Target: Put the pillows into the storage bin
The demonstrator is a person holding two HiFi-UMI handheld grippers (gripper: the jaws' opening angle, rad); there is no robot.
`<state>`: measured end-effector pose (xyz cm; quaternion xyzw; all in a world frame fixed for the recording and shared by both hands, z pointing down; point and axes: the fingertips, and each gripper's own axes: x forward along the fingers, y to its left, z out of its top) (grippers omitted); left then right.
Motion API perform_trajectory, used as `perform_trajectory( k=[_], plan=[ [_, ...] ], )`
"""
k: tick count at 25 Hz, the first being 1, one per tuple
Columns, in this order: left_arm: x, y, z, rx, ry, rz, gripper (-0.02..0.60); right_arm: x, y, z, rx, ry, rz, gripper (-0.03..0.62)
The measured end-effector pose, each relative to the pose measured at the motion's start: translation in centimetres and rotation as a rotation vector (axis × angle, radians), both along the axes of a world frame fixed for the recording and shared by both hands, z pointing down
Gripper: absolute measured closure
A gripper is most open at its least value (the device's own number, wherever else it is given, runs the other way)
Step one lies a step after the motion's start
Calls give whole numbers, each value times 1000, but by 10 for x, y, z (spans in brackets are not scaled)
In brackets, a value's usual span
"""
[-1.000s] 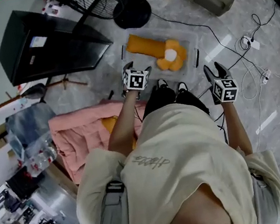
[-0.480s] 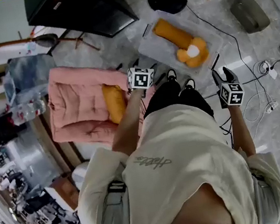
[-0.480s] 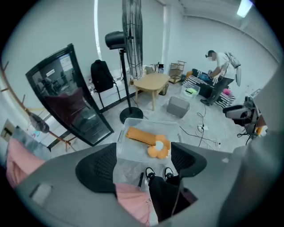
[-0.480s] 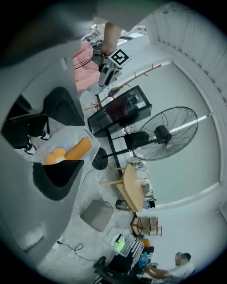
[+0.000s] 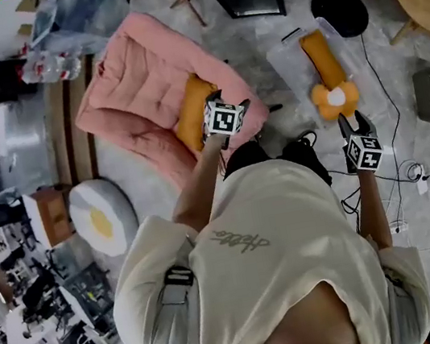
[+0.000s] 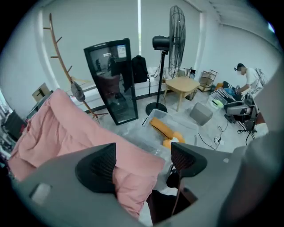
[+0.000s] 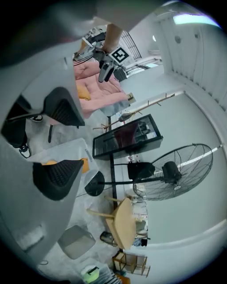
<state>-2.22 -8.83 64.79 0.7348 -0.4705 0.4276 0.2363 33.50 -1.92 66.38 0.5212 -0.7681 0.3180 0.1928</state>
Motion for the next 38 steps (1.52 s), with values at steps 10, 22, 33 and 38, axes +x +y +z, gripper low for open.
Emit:
perform_trajectory(
  k=[10,22,33,38],
  plan=[
    [-114,58,39,-84,72,-214,161,-112,-30,-11,7,57,-169,356],
    [-265,106,73,-134,108,-277,132,-263,-15,-59,62,67,-205,349],
    [-321,110,114,-195,149,-149,120,-342,9,-50,13,120,-172,348],
    [-326,108,145,-249,146,-96,112,-364,16,-43,-27,172,-227,345]
  ],
)
